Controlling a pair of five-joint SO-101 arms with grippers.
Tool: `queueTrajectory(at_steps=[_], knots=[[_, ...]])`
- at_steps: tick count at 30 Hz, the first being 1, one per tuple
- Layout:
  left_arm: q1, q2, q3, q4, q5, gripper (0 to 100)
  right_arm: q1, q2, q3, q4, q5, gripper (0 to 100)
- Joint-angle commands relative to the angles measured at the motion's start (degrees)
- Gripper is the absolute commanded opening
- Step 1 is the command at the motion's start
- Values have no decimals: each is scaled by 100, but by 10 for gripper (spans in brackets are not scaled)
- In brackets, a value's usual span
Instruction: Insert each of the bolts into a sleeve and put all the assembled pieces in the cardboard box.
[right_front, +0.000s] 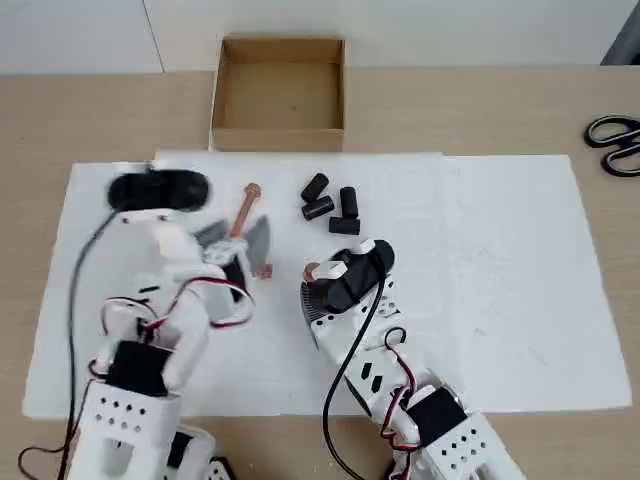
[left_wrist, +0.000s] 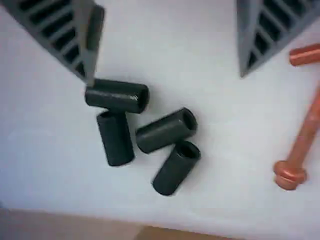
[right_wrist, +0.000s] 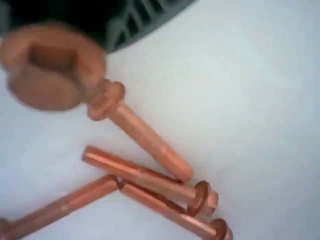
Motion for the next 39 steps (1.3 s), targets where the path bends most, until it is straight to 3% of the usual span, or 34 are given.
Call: queueTrajectory(at_steps=[1,4,8,10,19,31,39], knots=[[-818,-35,-391,308,9,181,347,-57,-211,-31,-9,3],[-1591,-35,-637,1055,-264,181,743,-48,-457,251,246,2],[-2312,-26,-848,1820,-1864,181,1182,13,-1442,1007,316,2],[-2426,-26,-822,1969,-2321,181,1367,312,-2101,1218,440,2],[-2444,-26,-796,2048,-2365,178,1868,4356,-5785,822,721,2],[-2444,-26,-796,2084,-2382,178,1868,10413,-11068,-1780,712,3],[-2444,-26,-787,2092,-2382,178,1789,12857,-13468,-1851,712,3]])
